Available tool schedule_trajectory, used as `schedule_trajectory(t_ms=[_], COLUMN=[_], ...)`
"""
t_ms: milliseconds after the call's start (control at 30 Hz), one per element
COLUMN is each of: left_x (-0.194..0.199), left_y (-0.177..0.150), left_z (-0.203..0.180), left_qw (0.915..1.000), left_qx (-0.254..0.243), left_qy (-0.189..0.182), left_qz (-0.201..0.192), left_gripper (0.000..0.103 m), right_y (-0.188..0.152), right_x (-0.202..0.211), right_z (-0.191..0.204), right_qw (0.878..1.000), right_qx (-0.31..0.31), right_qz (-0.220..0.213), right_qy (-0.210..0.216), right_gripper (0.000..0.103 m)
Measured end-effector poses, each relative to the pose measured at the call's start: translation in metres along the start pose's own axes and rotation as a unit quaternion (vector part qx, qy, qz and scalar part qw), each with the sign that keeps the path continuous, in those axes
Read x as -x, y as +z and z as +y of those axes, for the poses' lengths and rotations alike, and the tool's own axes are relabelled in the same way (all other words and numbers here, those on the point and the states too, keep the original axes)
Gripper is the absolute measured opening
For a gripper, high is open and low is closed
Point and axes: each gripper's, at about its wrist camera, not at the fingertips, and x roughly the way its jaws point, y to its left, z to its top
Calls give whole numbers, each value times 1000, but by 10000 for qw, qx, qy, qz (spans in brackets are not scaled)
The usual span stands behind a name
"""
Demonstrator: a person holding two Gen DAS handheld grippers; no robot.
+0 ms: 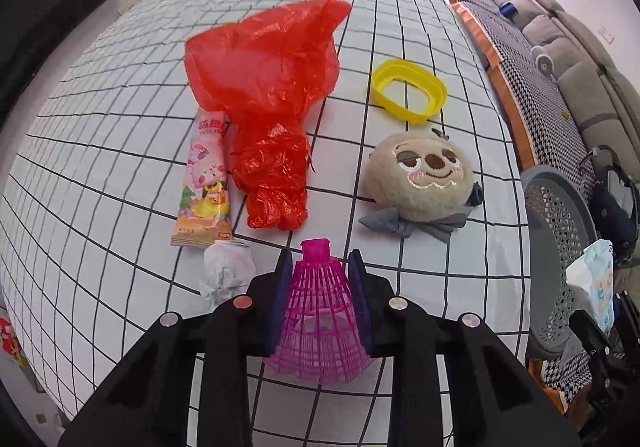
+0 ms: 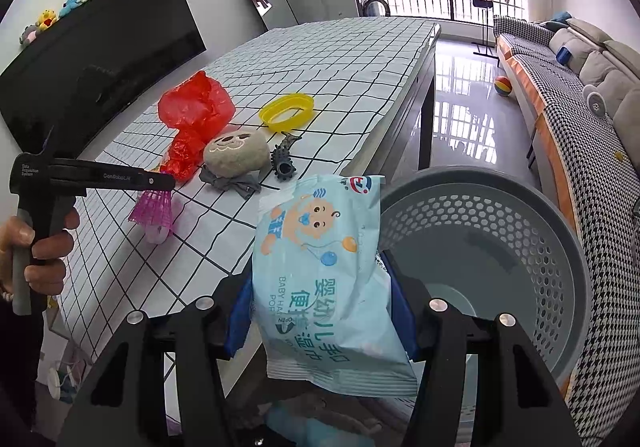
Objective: Collect trash
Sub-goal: 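Carry both items over the grey basket and open both tools to drop them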
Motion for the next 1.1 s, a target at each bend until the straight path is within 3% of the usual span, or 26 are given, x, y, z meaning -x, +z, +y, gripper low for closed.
schedule_trajectory(t_ms=[267, 433, 733, 1100], left_x=[42, 57, 73, 60], left_y=[-1, -11, -37, -53], left_z=[-3, -23, -95, -191], left_qw=[9951, 9912, 9846, 9795], left_qx=[105, 35, -443, -1010], left_qy=[197, 133, -252, -532], left_qz=[-968, -1317, -1671, -1657], left_gripper=[28, 28, 28, 28], right_y=[-1, -4, -16, -37], right_x=[-2, 1, 23, 52], right_z=[1, -5, -39, -101], right_qw=[10000, 9999, 9976, 9898], right_qx=[-23, -73, -292, -615], right_qz=[17, 41, -3, -30], right_qy=[-40, -148, -632, -1288], right_gripper=[56, 56, 56, 56])
